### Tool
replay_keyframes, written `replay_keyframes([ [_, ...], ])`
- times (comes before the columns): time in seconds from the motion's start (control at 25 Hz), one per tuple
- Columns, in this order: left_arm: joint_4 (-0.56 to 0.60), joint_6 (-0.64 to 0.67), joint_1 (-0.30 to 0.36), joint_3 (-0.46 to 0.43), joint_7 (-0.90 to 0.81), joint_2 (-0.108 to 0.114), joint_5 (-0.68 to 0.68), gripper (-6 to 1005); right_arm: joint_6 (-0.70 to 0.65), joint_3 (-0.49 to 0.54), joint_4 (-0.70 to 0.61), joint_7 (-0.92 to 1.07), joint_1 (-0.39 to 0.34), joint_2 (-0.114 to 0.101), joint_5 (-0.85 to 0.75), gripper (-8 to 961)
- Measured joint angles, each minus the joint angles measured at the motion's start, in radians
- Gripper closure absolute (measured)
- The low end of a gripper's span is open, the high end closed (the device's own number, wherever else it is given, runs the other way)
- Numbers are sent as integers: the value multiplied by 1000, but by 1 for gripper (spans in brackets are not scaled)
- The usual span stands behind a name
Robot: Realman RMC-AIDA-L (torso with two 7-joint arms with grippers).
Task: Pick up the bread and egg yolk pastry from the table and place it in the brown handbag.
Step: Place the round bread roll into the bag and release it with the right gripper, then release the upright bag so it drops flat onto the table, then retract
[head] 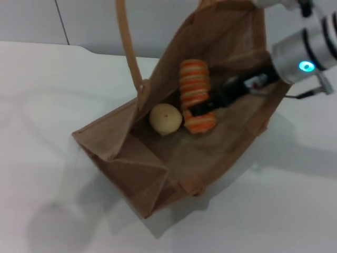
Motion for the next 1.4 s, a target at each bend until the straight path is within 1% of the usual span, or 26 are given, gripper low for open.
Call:
replay_keyframes([
  [0.04, 0, 0, 0, 0, 0, 0, 0, 886, 0, 0, 0, 0, 0, 0, 0, 100],
  [0.24, -27, 16, 21, -30, 0, 1, 4, 886, 109, 118, -200, 37, -114, 1, -138, 105],
  [0.44, -52, 17, 30, -47, 5, 3, 9, 886, 154, 223, -299, 44, -169, 5, -289, 107],
  [0.56, -56, 17, 30, -48, 7, 3, 9, 887, 156, 269, -363, 45, -201, 6, -326, 108],
  [0.68, -66, 19, 31, -48, 8, 3, 10, 887, 113, 309, -415, 40, -228, 8, -321, 109],
  [0.84, -91, 27, 31, -48, 10, 4, 10, 885, -26, 322, -434, 32, -260, 13, -281, 110],
  [0.92, -100, 32, 31, -48, 11, 4, 10, 885, -99, 317, -438, 5, -285, 18, -217, 111],
  [1.0, -111, 36, 31, -48, 16, 3, 9, 884, -157, 313, -437, -47, -314, 20, -105, 111],
  [1.04, -117, 39, 31, -48, 19, 3, 8, 883, -180, 313, -434, -80, -329, 20, -33, 112],
  [1.08, -122, 41, 31, -48, 21, 3, 8, 883, -223, 312, -427, -150, -366, 22, 100, 112],
  [1.12, -126, 42, 31, -48, 24, 3, 7, 882, -223, 312, -427, -150, -366, 22, 100, 112],
  [1.2, -130, 44, 31, -48, 26, 2, 7, 882, -263, 306, -417, -221, -400, 25, 212, 113],
  [1.32, -132, 56, 33, -48, 40, -1, 4, 880, -320, 275, -367, -388, -447, 29, 423, 114],
  [1.4, -133, 66, 40, -48, 47, -2, 4, 879, -342, 244, -286, -554, -461, 30, 583, 115],
])
